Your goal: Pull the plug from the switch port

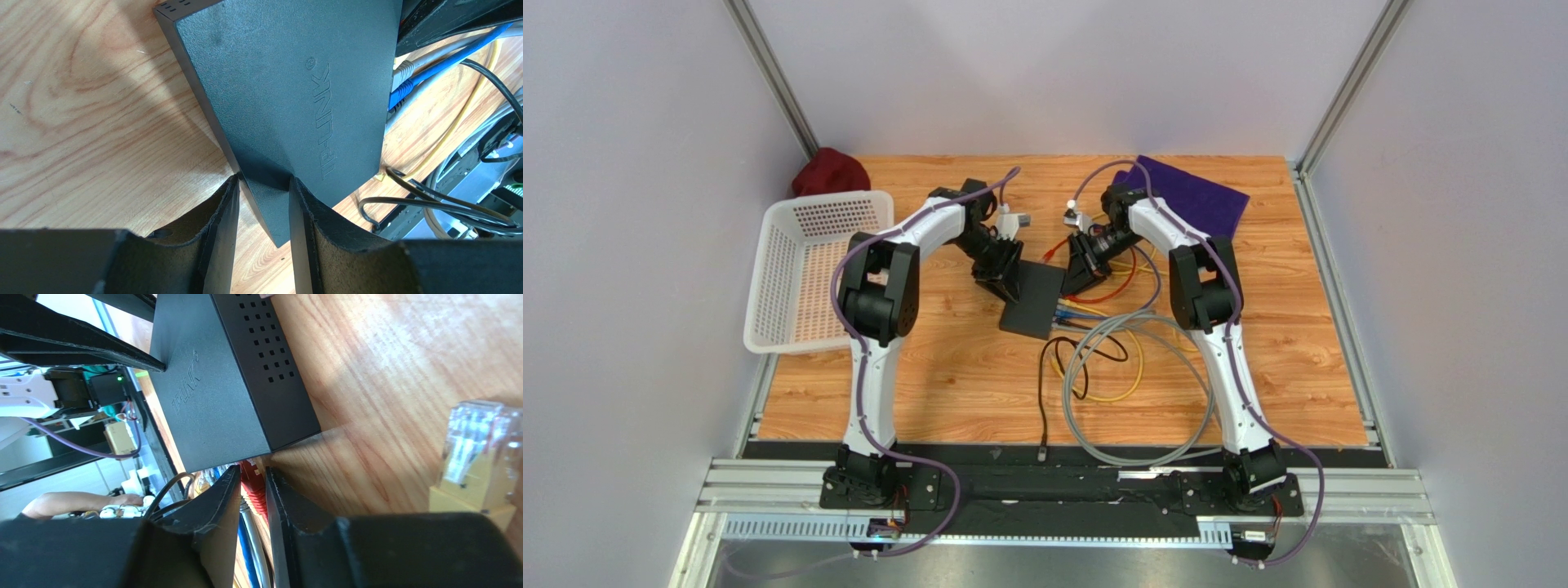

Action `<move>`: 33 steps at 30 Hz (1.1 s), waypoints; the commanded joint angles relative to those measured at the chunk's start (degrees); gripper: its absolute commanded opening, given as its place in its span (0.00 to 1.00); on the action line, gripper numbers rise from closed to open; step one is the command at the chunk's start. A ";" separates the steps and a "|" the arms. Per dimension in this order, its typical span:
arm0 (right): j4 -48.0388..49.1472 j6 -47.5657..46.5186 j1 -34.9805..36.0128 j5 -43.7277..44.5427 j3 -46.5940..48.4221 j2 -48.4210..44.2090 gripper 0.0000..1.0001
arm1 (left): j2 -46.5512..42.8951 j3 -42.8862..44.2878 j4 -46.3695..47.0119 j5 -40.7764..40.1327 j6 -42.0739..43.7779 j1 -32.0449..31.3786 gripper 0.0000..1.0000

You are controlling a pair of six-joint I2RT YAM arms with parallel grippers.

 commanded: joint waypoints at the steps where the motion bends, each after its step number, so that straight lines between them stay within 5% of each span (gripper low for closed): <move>1: 2.10 -2.46 3.93 13.75 -1.87 1.88 0.26 | 1.66 0.24 1.13 -4.14 0.56 -1.78 0.41; 9: 2.02 -2.38 4.46 15.68 -2.22 1.36 0.22 | 1.66 0.15 1.13 -4.40 0.56 -1.95 0.41; 17: -2.02 -5.70 4.29 15.34 -2.31 1.61 0.00 | 1.83 0.15 1.13 -4.93 0.38 -1.95 0.41; 33: -5.80 -8.17 3.32 11.82 -2.92 1.45 0.00 | 2.19 0.41 1.13 -4.84 0.38 -1.86 0.36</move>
